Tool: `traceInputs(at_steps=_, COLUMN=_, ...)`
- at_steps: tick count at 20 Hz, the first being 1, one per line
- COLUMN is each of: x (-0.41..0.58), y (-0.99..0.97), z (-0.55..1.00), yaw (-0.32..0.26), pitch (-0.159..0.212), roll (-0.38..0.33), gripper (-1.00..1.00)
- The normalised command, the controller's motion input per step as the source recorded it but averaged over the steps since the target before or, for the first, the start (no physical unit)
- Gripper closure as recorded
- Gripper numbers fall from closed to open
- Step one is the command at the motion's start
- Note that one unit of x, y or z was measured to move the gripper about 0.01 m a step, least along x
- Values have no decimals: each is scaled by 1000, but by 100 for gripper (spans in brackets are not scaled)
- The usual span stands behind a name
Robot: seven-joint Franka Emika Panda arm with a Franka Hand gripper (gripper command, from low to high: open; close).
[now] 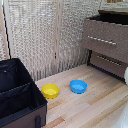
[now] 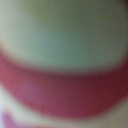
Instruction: Locate and clasp the grip of the topmost drawer. Steadily and circumspectly yank the drawer open. Discover and seize the nutrition bar using your clamp. Deposit the nutrition bar in the accessible drawer. Unclench the nutrition bar.
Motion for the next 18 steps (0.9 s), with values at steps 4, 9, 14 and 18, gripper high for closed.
traceInputs(at_steps=4, x=89, y=-494, z=-253, yaw=238, pitch=-46, roll=33, gripper=100)
traceInputs(at_steps=9, x=106, y=-311, z=-138, yaw=266, pitch=-27, roll=0, gripper=100)
traceInputs(at_steps=14, x=91, y=-5, z=-39, yaw=65, pitch=-3, roll=0, gripper=-100)
traceInputs(at_steps=18, x=17, y=13, z=0, yaw=-7, pitch=1, roll=-2, gripper=-100)
